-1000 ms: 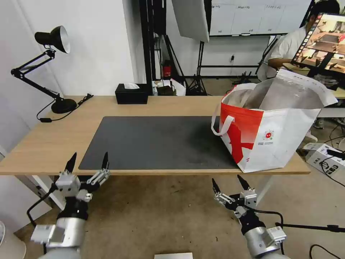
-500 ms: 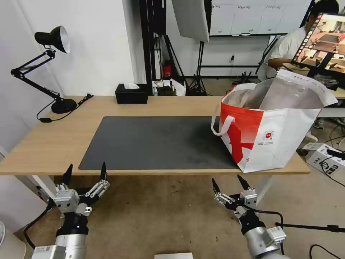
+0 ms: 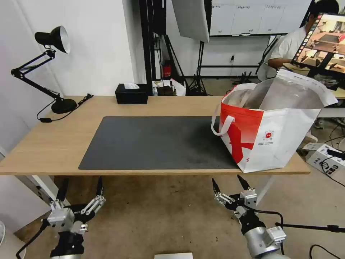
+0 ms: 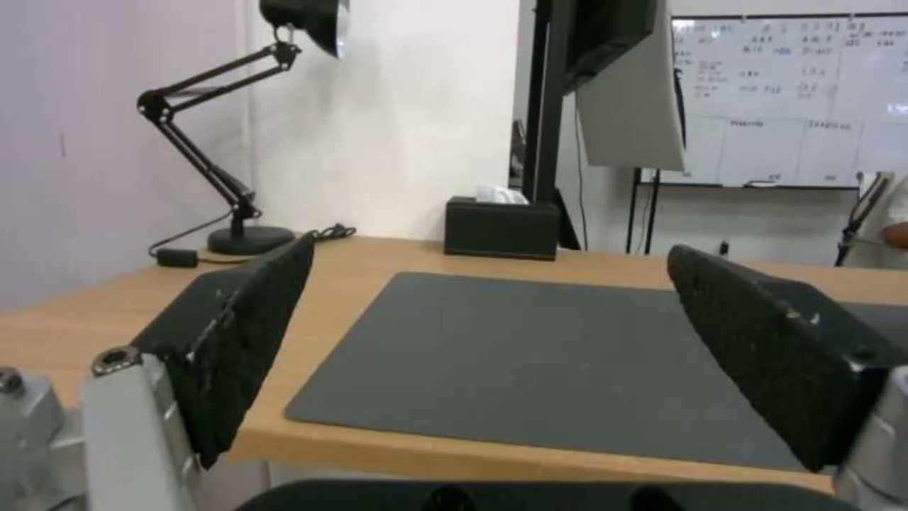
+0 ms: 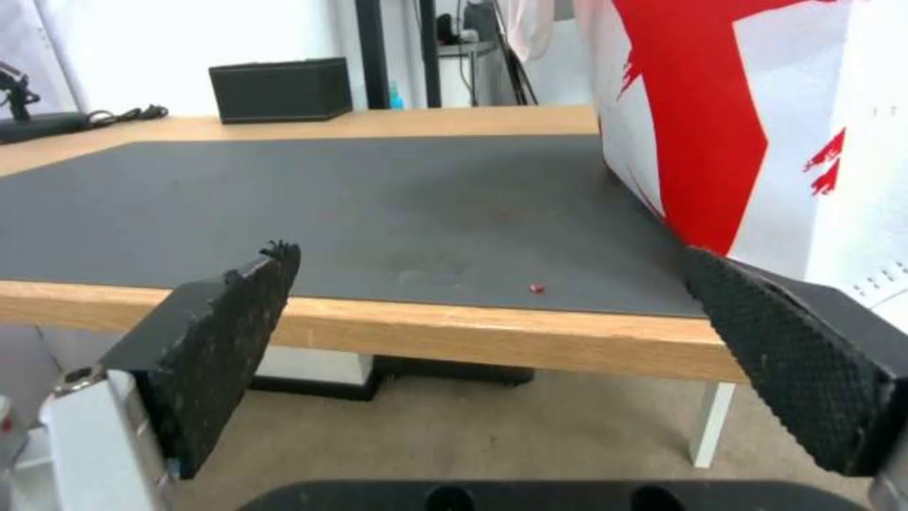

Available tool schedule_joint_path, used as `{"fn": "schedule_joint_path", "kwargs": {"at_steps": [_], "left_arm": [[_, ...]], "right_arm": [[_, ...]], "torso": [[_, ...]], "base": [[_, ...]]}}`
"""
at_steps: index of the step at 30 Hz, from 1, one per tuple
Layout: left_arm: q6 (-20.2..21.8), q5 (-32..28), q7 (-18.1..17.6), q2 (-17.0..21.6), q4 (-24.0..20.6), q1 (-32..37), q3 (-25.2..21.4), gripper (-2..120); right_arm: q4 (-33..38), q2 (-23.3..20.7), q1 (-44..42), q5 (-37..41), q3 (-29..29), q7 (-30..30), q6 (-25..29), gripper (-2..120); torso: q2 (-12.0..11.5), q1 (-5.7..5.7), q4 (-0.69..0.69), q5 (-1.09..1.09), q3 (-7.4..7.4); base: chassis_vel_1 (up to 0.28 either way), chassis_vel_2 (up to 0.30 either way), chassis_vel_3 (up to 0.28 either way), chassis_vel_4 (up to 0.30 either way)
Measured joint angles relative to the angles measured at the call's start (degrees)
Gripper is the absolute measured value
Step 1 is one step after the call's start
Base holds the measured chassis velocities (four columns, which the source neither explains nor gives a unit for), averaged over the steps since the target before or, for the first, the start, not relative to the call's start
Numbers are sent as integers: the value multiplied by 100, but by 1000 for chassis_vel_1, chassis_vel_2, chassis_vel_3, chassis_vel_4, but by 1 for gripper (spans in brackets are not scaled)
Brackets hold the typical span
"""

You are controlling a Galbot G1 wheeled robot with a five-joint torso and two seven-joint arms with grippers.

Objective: Pick up the trash from the table and place it into the takeout bag.

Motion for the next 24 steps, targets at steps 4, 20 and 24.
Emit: {"fn": "schedule_joint_path", "kwargs": {"at_steps": [4, 20, 24], "left_arm": [[-6, 2, 0, -6, 2, 1, 0, 100], [4, 2, 0, 1, 5, -15, 2, 100], [7, 2, 0, 3, 5, -16, 4, 100]], "right_arm": [[0, 0, 0, 0, 0, 0, 0, 100], [0, 0, 0, 0, 0, 0, 0, 100], [0, 0, 0, 0, 0, 0, 0, 100]], "torso": [[0, 0, 0, 0, 0], [0, 0, 0, 0, 0], [0, 0, 0, 0, 0]], "base": [[0, 0, 0, 0], [0, 0, 0, 0], [0, 0, 0, 0]]}}
